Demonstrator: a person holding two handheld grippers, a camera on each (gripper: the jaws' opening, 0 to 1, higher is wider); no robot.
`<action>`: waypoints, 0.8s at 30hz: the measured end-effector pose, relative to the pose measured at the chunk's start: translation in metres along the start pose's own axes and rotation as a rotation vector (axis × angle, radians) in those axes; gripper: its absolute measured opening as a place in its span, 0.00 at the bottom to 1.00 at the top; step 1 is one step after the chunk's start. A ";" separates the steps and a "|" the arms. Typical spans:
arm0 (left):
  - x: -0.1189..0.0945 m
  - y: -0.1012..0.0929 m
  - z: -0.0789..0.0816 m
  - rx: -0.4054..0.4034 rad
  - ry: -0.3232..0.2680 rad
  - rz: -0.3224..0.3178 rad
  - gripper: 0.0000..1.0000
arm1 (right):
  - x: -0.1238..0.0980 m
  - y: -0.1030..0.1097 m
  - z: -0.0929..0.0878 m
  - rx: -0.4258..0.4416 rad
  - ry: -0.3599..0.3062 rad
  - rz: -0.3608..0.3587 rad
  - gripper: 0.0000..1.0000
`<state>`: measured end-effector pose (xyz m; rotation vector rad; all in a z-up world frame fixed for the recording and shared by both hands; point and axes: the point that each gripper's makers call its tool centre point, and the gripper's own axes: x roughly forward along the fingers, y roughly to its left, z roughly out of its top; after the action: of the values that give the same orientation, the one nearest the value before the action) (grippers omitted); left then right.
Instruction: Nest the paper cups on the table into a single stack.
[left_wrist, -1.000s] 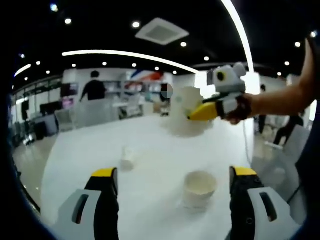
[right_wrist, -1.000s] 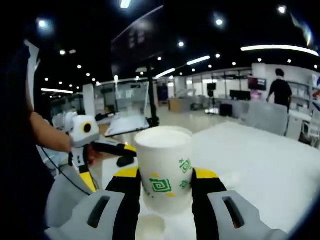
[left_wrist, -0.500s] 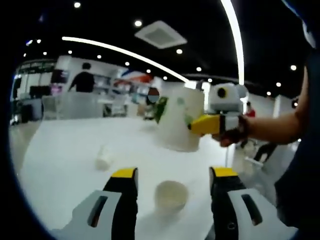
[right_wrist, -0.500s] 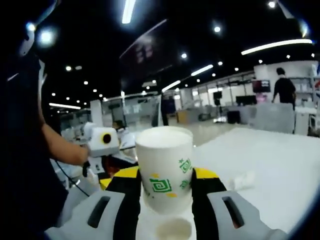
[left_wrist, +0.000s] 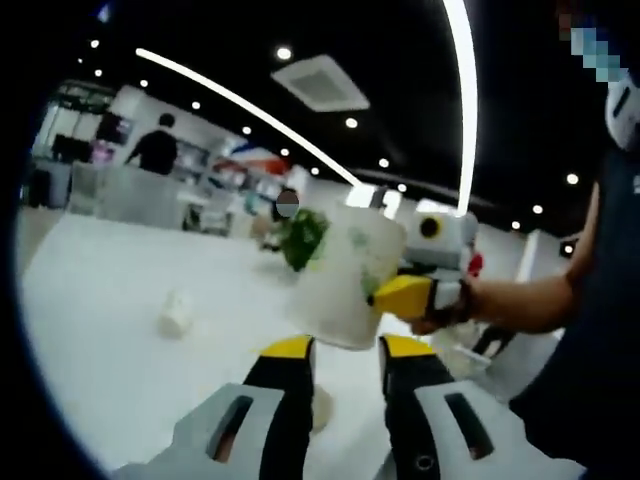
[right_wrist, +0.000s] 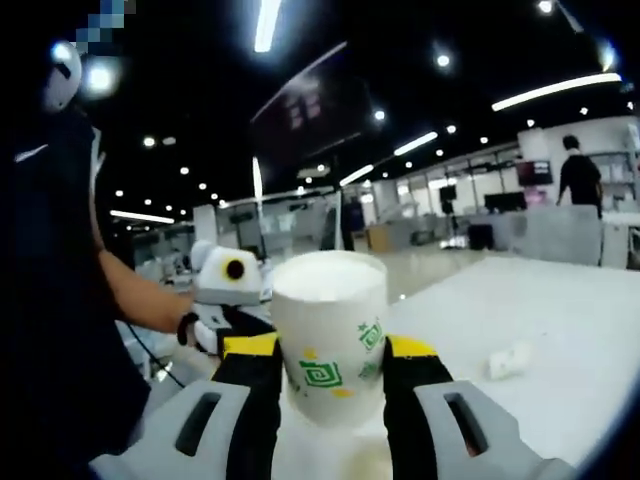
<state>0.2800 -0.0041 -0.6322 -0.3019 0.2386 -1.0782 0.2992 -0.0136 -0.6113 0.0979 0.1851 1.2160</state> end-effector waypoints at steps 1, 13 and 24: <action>-0.001 0.001 -0.001 0.000 0.005 0.002 0.14 | -0.001 0.000 -0.001 0.004 -0.002 0.002 0.36; -0.006 -0.006 0.015 -0.097 -0.049 -0.071 0.10 | -0.002 0.006 -0.003 0.036 -0.009 0.035 0.36; -0.012 -0.028 0.028 -0.021 0.010 -0.184 0.00 | -0.007 0.011 -0.010 0.032 0.048 0.067 0.38</action>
<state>0.2611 -0.0019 -0.5958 -0.3427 0.2342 -1.2593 0.2853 -0.0163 -0.6183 0.1036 0.2452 1.2834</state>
